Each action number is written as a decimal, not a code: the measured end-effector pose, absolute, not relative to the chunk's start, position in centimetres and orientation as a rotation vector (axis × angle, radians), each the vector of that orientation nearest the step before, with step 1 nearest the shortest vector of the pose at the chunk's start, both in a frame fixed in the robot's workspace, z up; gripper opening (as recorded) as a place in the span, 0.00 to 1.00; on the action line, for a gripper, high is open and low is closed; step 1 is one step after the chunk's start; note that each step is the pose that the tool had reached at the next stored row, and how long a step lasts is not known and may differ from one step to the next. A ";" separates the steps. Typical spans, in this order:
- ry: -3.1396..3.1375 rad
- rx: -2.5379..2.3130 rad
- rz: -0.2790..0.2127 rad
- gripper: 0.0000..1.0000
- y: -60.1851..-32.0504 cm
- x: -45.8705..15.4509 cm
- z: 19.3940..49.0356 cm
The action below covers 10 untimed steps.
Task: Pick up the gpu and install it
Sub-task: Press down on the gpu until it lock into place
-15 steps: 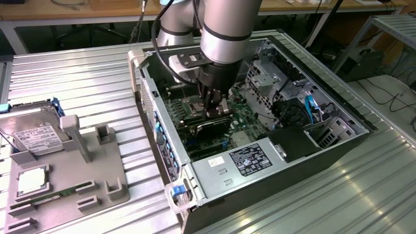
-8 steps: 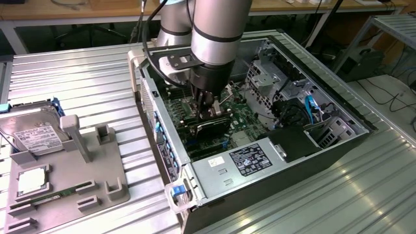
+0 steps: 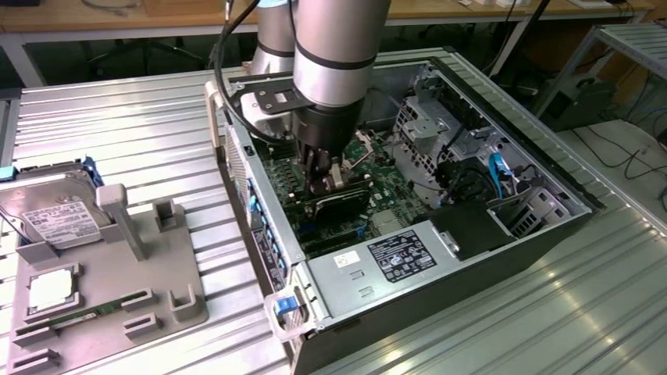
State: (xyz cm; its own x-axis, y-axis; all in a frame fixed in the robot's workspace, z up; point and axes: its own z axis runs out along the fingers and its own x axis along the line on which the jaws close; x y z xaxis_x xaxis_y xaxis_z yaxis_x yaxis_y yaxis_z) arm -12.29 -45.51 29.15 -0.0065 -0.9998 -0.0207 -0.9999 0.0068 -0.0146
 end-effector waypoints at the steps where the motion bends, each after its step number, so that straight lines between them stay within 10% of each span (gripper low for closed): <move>1: 2.211 -2.197 0.007 0.11 -45.5 -12.3 29.1; 10: 2.220 -2.206 0.019 0.11 -45.5 -12.5 29.7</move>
State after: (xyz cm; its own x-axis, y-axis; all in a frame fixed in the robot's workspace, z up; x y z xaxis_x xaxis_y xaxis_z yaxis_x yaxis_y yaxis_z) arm -12.45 -45.51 29.73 -0.0067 -0.9998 -0.0168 -1.0000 0.0067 0.0001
